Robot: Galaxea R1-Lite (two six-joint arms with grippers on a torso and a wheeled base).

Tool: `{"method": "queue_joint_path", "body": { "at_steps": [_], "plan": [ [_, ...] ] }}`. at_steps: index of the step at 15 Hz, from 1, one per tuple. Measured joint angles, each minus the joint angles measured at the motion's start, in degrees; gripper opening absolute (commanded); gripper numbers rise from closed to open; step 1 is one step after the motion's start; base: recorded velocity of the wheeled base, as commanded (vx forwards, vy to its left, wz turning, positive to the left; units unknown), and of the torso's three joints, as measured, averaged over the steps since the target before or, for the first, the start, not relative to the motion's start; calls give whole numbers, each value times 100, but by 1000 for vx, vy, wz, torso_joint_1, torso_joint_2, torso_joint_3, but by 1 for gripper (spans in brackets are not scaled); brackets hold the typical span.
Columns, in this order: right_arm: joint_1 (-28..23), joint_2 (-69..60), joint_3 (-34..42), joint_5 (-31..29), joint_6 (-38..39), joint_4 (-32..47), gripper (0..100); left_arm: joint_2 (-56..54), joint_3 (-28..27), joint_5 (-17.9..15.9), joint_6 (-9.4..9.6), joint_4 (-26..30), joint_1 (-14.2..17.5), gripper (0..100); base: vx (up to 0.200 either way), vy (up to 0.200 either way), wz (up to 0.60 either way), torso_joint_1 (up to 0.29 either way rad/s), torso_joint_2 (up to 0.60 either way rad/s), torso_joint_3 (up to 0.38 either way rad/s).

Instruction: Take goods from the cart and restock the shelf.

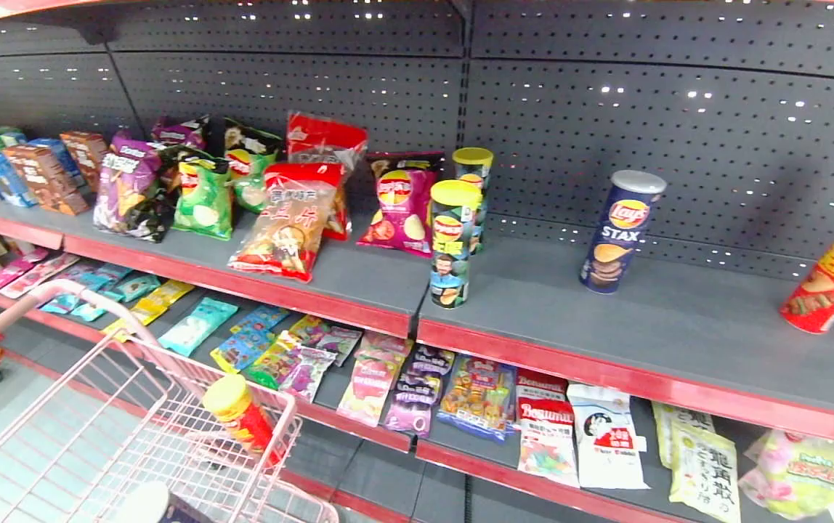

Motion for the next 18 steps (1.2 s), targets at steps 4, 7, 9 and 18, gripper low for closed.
{"method": "queue_joint_path", "body": {
  "at_steps": [4, 7, 9, 18],
  "plan": [
    [0, 0, 0, 0, 0, 0, 100, 0, 0, 0, 0, 2, -2, 100, 0, 0, 600, 4, 1, 1],
    [0, 0, 0, 0, 2, 2, 100, 0, 0, 0, -1, -7, 0, 100, 0, 0, 600, 4, 4, 2],
    [0, 0, 0, 0, 2, 0, 100, 0, 0, 0, -1, -5, 0, 100, 0, 0, 0, 0, 0, 0],
    [0, 0, 0, -7, 2, 0, 100, 0, 0, 0, -1, -5, 0, 100, 0, 0, 0, -128, 286, 161]
  ]
}}
